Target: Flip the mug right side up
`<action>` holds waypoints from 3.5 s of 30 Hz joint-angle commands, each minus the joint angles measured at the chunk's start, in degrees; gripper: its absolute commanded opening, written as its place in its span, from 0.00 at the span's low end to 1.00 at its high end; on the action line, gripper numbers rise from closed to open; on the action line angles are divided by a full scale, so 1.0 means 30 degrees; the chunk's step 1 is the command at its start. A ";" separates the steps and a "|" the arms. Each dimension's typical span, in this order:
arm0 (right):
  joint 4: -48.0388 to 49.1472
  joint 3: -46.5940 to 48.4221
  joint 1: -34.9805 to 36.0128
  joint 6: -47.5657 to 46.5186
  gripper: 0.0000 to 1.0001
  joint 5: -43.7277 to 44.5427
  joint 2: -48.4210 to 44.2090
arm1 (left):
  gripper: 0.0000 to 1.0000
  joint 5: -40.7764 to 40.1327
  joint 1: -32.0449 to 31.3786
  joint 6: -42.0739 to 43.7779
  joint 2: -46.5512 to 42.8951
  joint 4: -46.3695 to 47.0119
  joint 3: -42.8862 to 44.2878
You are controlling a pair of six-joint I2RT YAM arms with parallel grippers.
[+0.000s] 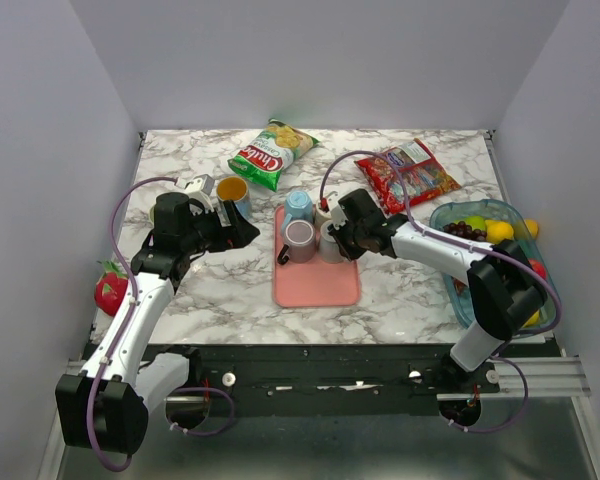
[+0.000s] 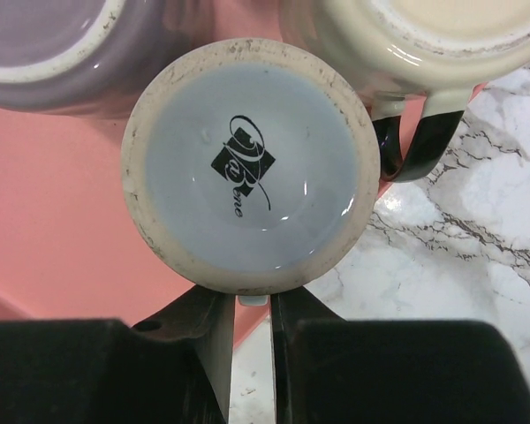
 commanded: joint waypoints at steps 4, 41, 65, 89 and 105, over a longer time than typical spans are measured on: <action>-0.0382 0.0837 -0.0112 0.0043 0.01 -0.0347 0.0224 | 0.99 0.0868 0.0004 0.0198 -0.0131 0.0154 0.0017; 1.1449 -0.2442 -0.0083 1.8528 0.01 -0.8376 -1.0294 | 0.99 0.3656 -0.5905 -0.9089 -0.3003 1.2430 -0.2768; 1.8220 -0.5636 -0.0024 2.4038 0.01 -0.8990 -1.0969 | 0.70 -0.3262 -0.9664 -1.0847 -0.1450 1.7497 -0.3001; 1.7781 -0.7483 0.0679 2.3745 0.01 -0.9019 -1.1379 | 0.38 -0.4845 -1.0015 -1.2224 -0.0776 1.9636 -0.3587; 1.2658 -0.6253 0.0737 2.0908 0.60 -0.7879 -1.1875 | 0.00 -0.7502 -1.0015 -0.9415 -0.2385 1.3903 -0.2739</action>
